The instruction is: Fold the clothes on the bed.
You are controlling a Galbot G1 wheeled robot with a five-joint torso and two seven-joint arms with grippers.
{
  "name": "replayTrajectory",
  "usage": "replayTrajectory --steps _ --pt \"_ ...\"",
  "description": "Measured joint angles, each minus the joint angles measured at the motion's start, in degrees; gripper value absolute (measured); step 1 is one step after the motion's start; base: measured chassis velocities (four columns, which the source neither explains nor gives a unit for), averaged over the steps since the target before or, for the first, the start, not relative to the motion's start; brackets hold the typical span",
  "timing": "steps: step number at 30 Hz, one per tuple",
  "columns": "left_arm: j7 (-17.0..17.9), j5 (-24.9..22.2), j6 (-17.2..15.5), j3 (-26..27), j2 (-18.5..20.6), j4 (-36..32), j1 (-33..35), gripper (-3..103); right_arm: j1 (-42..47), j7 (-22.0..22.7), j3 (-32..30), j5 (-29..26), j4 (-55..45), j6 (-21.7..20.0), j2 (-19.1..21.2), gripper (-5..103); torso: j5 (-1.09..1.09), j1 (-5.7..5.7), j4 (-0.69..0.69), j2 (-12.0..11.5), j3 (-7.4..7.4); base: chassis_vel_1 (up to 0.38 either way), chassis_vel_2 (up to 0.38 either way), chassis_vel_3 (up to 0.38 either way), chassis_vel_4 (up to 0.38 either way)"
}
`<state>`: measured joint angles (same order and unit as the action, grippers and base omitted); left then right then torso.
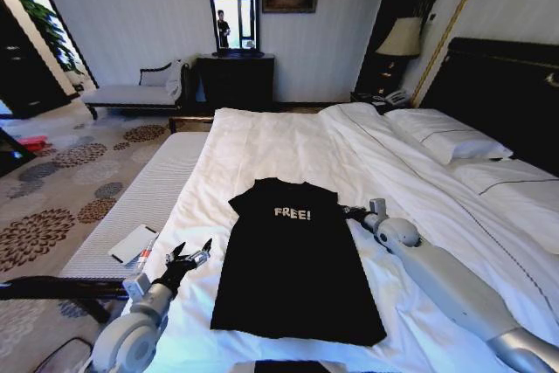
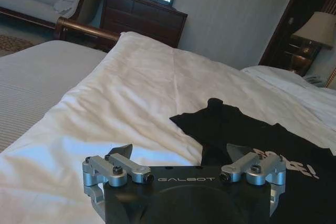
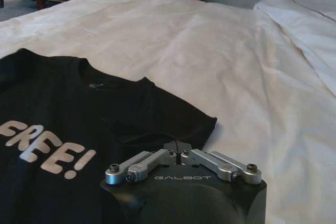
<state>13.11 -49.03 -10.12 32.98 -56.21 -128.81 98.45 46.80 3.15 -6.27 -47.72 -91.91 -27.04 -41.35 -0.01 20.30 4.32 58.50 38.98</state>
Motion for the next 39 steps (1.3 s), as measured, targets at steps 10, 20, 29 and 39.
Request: replayTrajectory --steps 10,20,29,39 --pt "-0.1 0.0 0.1 0.1 -0.2 -0.1 0.4 100 0.4 1.4 1.2 -1.1 -4.6 -1.7 -0.1 0 0.01 0.0 0.0 0.0 0.0 0.0 0.0 0.0 0.0" --pt "-0.4 0.0 0.2 1.2 -0.3 -0.3 1.4 100 0.5 1.5 4.4 -0.1 -4.5 -2.1 -1.9 0 0.01 0.0 0.0 0.0 0.0 0.0 0.0 0.0 0.0" --pt "-0.3 0.0 0.3 1.3 -0.1 -0.4 1.3 100 0.8 1.3 6.2 1.1 -3.2 -1.8 -3.4 2 0.0 0.0 0.0 0.0 0.0 0.0 0.0 0.0 0.0" --pt "-0.2 0.0 0.3 1.0 0.1 -0.5 1.1 100 2.5 0.8 6.3 2.5 -2.8 -1.2 -2.9 5 0.01 0.0 0.0 0.0 0.0 0.0 0.0 0.0 0.0"
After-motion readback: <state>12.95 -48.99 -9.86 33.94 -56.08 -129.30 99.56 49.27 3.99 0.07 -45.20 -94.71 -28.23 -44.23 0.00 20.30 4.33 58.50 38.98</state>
